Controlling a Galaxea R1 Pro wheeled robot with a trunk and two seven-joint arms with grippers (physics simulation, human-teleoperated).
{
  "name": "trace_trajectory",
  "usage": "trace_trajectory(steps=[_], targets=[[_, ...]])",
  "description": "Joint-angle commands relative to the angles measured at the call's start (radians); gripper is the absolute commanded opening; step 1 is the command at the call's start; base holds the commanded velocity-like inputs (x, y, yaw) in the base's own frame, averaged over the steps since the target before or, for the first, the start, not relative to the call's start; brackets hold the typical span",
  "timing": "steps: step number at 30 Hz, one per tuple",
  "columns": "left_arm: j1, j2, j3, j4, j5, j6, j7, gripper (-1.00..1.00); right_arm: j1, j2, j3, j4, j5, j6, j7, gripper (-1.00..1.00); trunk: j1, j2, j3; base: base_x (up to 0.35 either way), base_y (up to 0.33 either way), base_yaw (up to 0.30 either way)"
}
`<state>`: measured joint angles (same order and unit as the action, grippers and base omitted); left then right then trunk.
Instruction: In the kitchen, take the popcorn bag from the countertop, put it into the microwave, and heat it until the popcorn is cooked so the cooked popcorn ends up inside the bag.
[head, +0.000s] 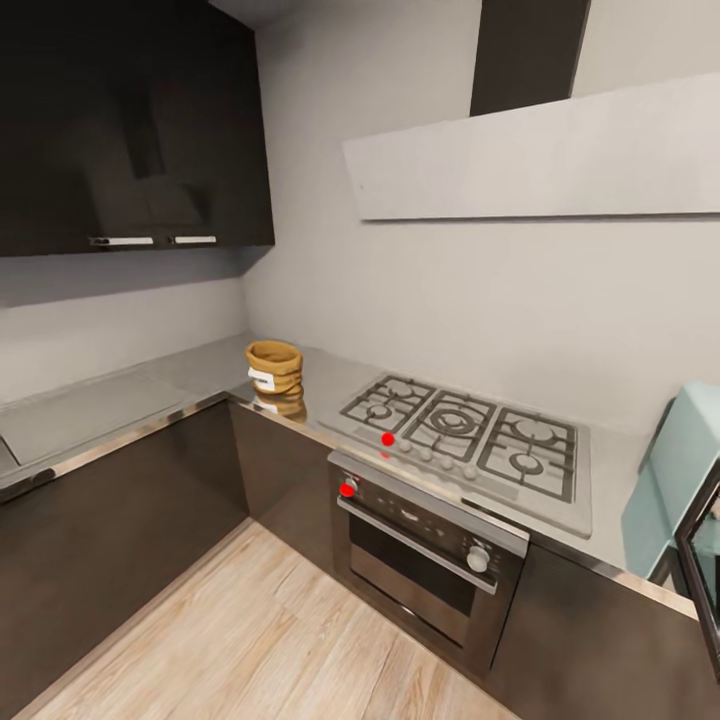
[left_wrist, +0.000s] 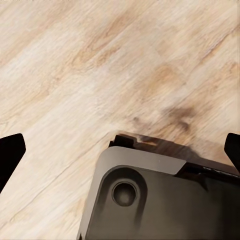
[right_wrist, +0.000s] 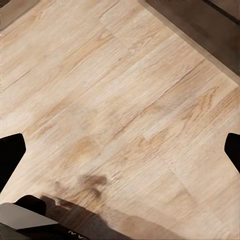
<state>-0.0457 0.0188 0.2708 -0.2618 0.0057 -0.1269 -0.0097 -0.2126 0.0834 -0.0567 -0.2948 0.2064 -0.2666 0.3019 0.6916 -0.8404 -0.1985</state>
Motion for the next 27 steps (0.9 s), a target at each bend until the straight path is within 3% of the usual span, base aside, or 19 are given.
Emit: trace_trajectory(steps=[1, 18, 27], targets=[[-0.001, 0.0, 0.002, 0.002, 0.001, -0.003, -0.001, 1.0, -0.001, 0.0, -0.006, 0.0, 0.008, -0.003, 0.003, 1.0, -0.004, 0.006, 0.002, 0.0, 0.0, 0.0], [-0.002, -0.002, -0.001, 0.002, 0.001, -0.002, -0.001, 1.0, -0.001, 0.001, -0.006, 0.0, 0.008, -0.003, 0.003, 1.0, -0.069, 0.125, 0.055, 0.0, 0.002, 0.0], [-0.002, -0.003, 0.003, 0.003, 0.007, -0.002, -0.001, 1.0, -0.001, 0.001, -0.006, 0.0, 0.008, -0.003, 0.003, 1.0, -0.104, 0.188, 0.083, 0.0, 0.189, 0.0]])
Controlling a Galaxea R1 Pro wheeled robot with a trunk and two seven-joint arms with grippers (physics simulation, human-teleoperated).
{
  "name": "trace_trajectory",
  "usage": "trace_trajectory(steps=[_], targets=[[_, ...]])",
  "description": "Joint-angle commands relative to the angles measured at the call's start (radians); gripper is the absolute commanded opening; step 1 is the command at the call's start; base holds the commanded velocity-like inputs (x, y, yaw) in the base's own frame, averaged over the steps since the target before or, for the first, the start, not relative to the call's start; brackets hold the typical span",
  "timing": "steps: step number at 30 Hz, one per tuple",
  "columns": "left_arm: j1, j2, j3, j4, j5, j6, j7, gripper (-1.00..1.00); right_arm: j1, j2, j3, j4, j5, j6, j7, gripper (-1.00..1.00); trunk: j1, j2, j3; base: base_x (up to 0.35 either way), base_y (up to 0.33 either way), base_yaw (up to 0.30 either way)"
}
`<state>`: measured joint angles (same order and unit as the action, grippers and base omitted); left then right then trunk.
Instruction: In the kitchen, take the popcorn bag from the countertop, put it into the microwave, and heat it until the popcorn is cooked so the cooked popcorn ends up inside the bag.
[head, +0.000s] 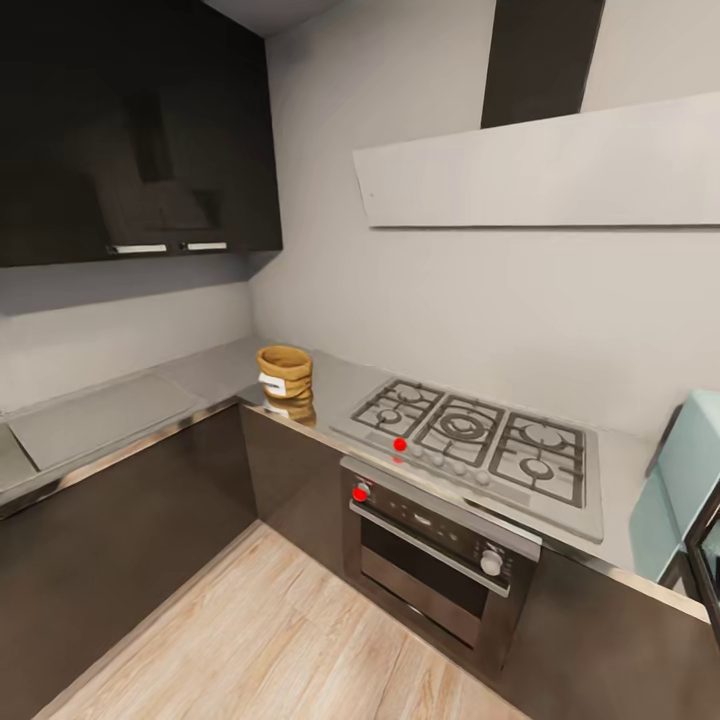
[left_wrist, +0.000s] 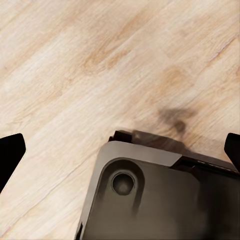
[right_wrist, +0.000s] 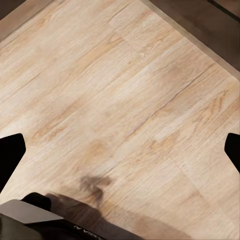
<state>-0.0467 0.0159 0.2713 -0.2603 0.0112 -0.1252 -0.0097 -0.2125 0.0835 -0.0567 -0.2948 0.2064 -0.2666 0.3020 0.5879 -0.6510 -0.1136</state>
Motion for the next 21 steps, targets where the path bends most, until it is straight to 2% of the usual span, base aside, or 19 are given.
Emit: trace_trajectory(steps=[1, 5, 13, 17, 21], targets=[[-0.001, -0.001, 0.002, 0.001, 0.0, -0.004, -0.001, 1.0, -0.001, 0.0, -0.006, 0.0, 0.008, -0.003, 0.003, 1.0, -0.004, 0.006, 0.002, 0.0, 0.024, 0.0], [-0.001, -0.002, 0.002, 0.001, 0.0, -0.004, -0.001, 1.0, -0.001, -0.001, -0.006, 0.0, 0.008, -0.003, 0.004, 1.0, -0.019, 0.034, 0.014, 0.008, 0.016, 0.0], [-0.001, -0.002, 0.004, 0.001, 0.003, -0.004, -0.001, 1.0, -0.001, 0.001, -0.006, 0.0, 0.008, -0.003, 0.003, 1.0, -0.05, 0.09, 0.039, 0.138, 0.112, 0.015], [-0.001, -0.002, 0.002, 0.001, 0.002, -0.004, -0.001, 1.0, -0.001, 0.001, -0.006, 0.0, 0.008, -0.003, 0.003, 1.0, -0.065, 0.118, 0.052, 0.01, 0.008, 0.218], [0.0, -0.002, 0.002, 0.0, 0.001, -0.004, -0.001, 1.0, -0.001, 0.0, -0.006, 0.0, 0.008, -0.003, 0.004, 1.0, -0.065, 0.118, 0.052, 0.001, 0.001, 0.257]])
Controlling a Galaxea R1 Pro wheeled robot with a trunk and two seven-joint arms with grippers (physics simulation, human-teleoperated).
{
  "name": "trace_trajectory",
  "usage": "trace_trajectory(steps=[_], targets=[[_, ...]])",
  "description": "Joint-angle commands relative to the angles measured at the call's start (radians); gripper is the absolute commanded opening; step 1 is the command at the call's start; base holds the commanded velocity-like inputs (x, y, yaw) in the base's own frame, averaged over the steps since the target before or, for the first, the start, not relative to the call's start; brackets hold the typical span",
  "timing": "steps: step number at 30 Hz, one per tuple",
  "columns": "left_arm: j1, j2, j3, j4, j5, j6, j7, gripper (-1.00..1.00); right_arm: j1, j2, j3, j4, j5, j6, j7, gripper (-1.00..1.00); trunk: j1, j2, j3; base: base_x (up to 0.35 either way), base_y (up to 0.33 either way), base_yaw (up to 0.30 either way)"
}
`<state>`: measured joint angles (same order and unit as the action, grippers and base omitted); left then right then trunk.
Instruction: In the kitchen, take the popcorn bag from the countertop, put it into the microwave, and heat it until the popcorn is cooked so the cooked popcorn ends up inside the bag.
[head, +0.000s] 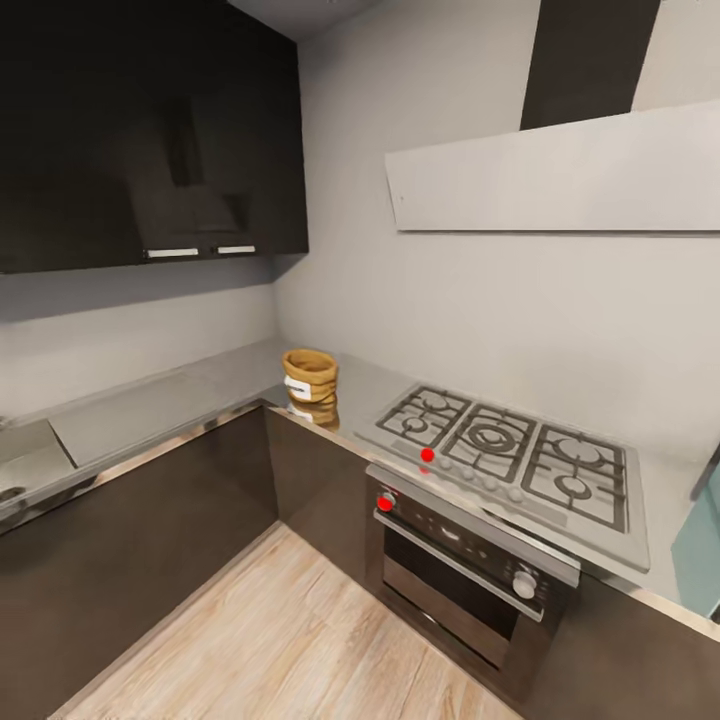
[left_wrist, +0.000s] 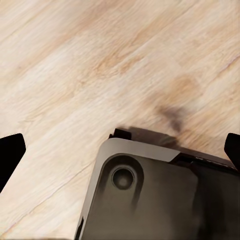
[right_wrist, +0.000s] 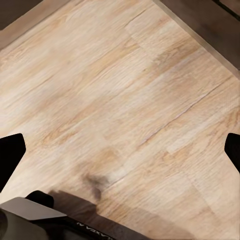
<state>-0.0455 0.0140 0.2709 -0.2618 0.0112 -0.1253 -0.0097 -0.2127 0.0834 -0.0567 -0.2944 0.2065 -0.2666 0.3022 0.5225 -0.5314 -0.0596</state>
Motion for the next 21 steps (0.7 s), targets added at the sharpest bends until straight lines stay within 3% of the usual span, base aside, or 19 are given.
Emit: trace_trajectory(steps=[1, 8, 21], targets=[[-0.001, 0.0, 0.002, 0.001, 0.001, -0.004, -0.001, 1.0, -0.001, 0.001, -0.006, 0.0, 0.008, -0.003, 0.004, 1.0, 0.0, -0.002, -0.002, 0.0, 0.0, 0.109], [-0.002, 0.0, 0.007, 0.001, 0.005, -0.004, -0.001, 1.0, -0.001, 0.001, -0.006, 0.0, 0.008, -0.003, 0.003, 1.0, -0.026, 0.047, 0.02, 0.0, 0.0, 0.04], [-0.002, 0.001, 0.011, 0.001, 0.006, -0.004, -0.001, 1.0, -0.001, 0.001, -0.006, 0.0, 0.008, -0.003, 0.003, 1.0, -0.072, 0.131, 0.058, 0.0, 0.105, 0.263]])
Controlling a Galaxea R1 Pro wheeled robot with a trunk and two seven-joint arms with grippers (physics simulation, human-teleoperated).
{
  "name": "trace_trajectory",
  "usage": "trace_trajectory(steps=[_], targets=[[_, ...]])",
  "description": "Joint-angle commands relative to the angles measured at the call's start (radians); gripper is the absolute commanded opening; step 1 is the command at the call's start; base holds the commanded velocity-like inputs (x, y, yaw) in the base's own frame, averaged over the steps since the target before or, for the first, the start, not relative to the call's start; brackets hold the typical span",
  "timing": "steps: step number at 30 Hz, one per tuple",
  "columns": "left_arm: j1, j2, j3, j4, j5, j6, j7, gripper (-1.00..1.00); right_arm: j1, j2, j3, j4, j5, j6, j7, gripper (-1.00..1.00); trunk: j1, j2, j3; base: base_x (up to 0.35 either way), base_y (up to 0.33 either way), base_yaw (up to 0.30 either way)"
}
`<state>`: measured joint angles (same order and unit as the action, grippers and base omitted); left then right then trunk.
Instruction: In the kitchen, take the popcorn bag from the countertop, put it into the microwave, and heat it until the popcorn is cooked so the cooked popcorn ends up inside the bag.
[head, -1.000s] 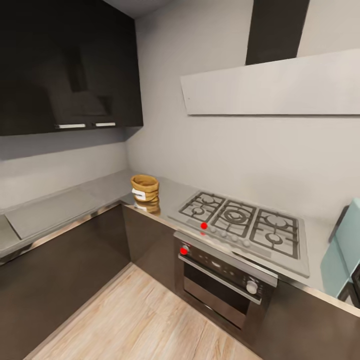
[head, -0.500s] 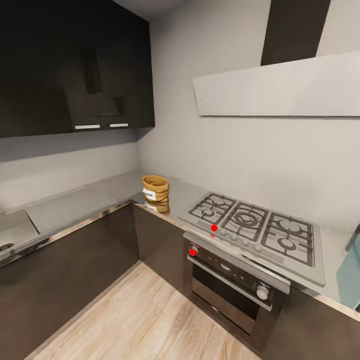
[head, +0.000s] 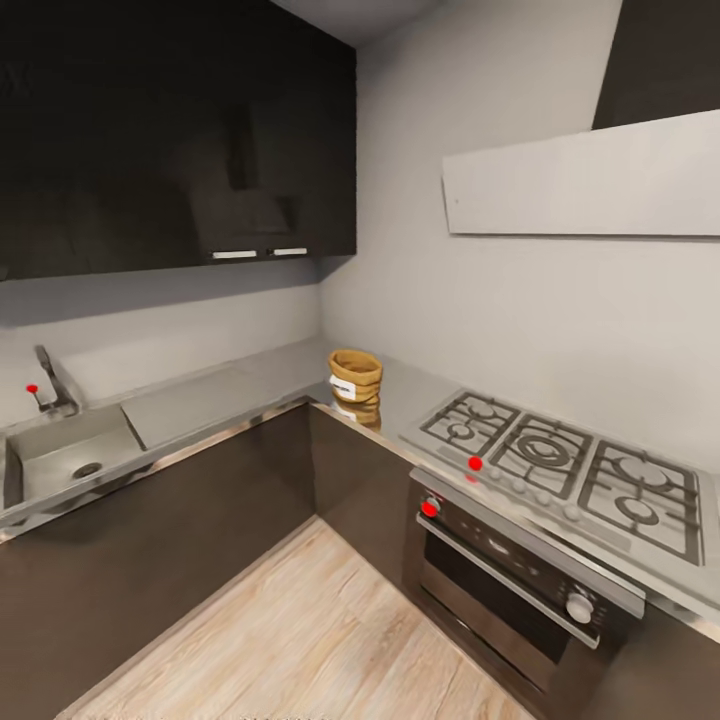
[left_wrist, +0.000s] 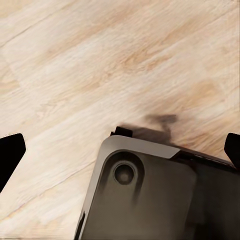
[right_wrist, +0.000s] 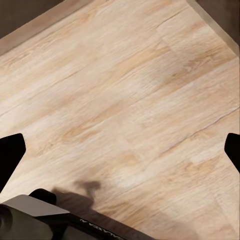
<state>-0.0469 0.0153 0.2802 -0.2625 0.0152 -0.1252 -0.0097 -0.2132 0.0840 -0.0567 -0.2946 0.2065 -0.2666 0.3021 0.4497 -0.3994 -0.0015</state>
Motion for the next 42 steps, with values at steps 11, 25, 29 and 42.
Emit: trace_trajectory(steps=[11, 25, 29, 42], targets=[[-0.001, 0.0, 0.002, 0.002, 0.002, -0.004, -0.001, 1.0, 0.0, 0.0, -0.006, 0.0, 0.008, -0.003, 0.003, 1.0, 0.0, -0.001, 0.0, 0.0, 0.105, 0.276], [-0.001, 0.0, -0.004, 0.002, 0.001, -0.004, -0.001, 1.0, 0.0, 0.0, -0.006, 0.0, 0.008, -0.003, 0.003, 1.0, 0.0, -0.001, 0.0, 0.0, 0.137, 0.276], [0.0, -0.002, -0.007, 0.002, -0.002, -0.004, 0.0, 1.0, 0.0, 0.0, -0.006, 0.0, 0.008, -0.003, 0.003, 1.0, 0.0, -0.001, 0.0, 0.0, 0.0, 0.276], [-0.001, -0.027, -0.013, 0.002, -0.009, 0.004, 0.009, 1.0, 0.0, 0.0, -0.005, 0.0, 0.01, -0.003, 0.003, 1.0, 0.0, -0.001, 0.0, 0.112, -0.113, 0.126]])
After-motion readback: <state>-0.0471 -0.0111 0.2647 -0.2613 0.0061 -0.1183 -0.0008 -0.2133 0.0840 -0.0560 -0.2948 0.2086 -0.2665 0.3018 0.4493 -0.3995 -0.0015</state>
